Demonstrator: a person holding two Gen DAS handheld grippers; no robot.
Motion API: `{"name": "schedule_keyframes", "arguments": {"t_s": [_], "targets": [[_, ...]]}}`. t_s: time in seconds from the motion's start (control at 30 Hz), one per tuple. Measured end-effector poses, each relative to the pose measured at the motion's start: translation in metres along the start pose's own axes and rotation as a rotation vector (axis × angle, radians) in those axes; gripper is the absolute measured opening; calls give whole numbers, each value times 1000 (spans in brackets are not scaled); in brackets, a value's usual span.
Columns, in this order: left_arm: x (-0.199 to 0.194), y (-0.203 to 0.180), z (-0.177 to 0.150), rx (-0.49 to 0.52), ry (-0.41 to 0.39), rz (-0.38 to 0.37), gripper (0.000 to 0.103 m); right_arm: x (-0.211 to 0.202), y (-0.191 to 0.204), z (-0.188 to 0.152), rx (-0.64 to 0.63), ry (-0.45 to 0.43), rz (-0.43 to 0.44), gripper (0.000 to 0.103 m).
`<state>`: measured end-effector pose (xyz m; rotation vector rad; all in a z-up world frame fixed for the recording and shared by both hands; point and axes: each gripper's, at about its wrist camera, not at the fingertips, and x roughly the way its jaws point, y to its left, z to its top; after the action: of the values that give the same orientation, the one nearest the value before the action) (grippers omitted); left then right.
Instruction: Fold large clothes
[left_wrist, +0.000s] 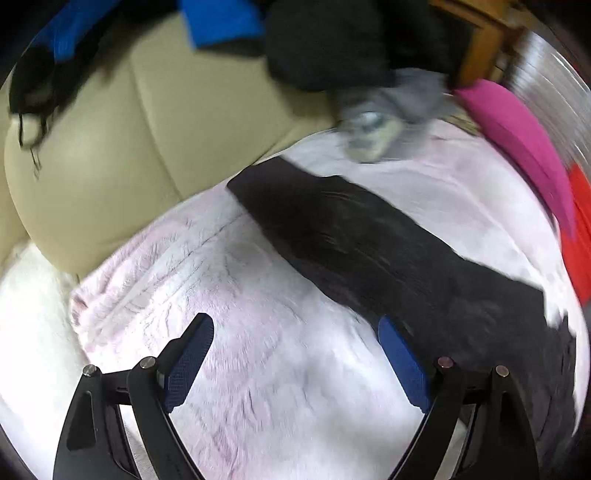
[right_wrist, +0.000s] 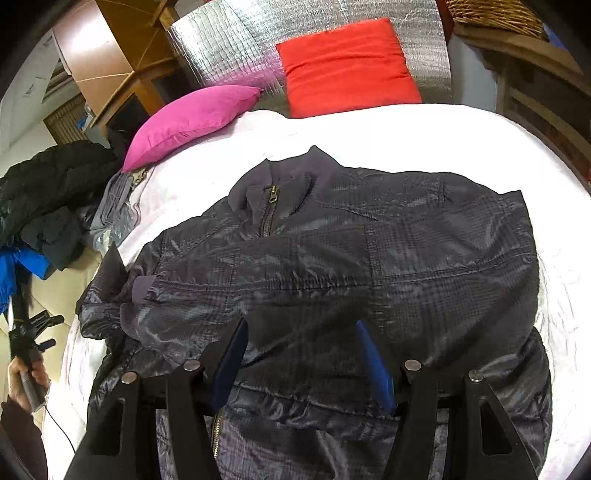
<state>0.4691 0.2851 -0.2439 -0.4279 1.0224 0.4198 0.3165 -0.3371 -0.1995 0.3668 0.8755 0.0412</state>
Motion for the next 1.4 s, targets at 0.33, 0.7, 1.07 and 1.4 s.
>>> {"name": "schedule_keyframes", "arguments": {"t_s": [0.33, 0.7, 1.07, 1.4], "targets": [[77, 8, 25, -207, 63, -144, 74, 9, -5, 4, 15, 2, -27, 64], [76, -18, 43, -141, -11, -88, 8, 4, -16, 8, 40, -30, -52, 64], [-93, -141, 5, 290, -264, -197, 6, -29, -57, 20, 226, -110, 6, 64], [-209, -282, -142, 676, -305, -456, 6, -64, -113, 21, 429, -168, 84, 64]]}}
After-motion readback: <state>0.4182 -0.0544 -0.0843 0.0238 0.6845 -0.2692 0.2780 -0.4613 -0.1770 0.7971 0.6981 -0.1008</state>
